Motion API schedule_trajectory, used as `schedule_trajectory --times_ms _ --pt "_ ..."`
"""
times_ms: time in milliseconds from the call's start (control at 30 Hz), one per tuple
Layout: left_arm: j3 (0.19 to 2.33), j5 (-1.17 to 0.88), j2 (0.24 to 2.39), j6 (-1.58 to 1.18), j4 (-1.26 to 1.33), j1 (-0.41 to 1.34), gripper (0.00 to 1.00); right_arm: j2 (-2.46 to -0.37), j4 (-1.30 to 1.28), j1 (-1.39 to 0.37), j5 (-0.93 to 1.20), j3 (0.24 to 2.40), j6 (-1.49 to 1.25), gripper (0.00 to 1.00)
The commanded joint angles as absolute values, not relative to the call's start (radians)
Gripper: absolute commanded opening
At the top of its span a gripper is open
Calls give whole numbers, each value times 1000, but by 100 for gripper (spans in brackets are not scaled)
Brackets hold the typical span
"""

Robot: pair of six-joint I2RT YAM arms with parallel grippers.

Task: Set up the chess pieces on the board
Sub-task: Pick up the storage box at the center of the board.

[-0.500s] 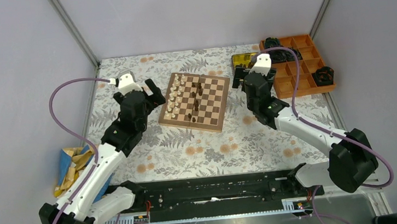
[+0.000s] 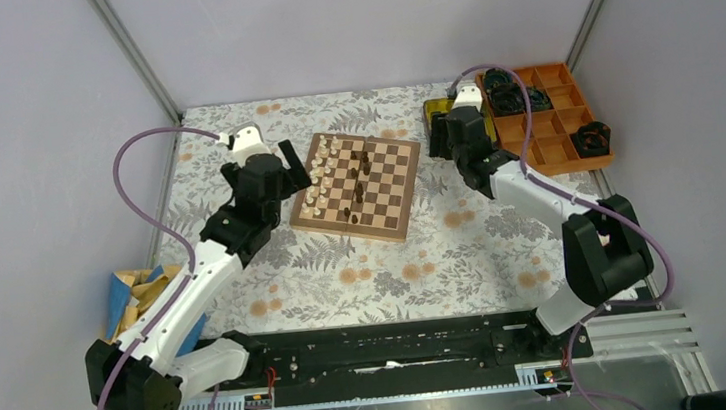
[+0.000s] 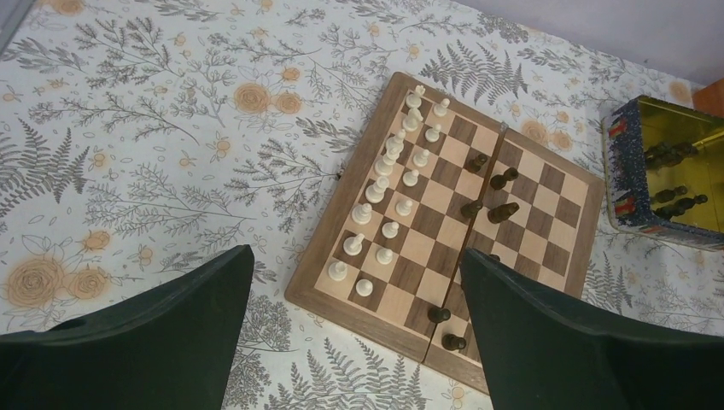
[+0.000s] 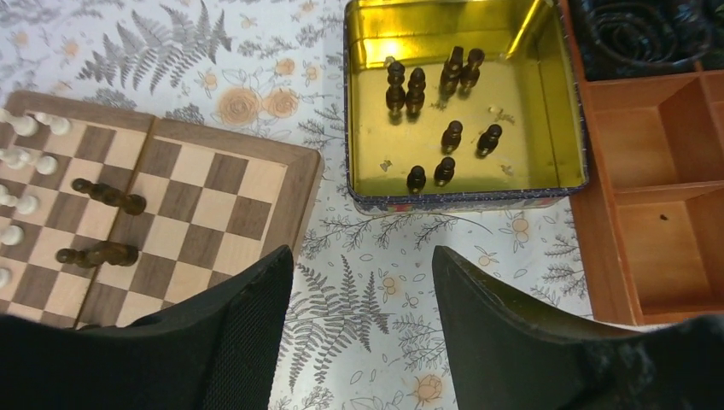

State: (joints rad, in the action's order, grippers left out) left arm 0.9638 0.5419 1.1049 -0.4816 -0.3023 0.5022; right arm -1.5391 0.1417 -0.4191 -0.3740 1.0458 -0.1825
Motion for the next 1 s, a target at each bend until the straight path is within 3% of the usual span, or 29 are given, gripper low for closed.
schedule_trajectory --times_ms 0,833,967 --pt "998 521 1125 -522 -299 484 99 -1619 91 -373 -227 1150 -165 67" --pt "967 438 1198 -560 -228 442 98 -2101 -42 -288 -125 1567 -133 57" --pt "965 431 1216 -560 -221 437 98 -2144 -66 -273 -103 1613 -127 50"
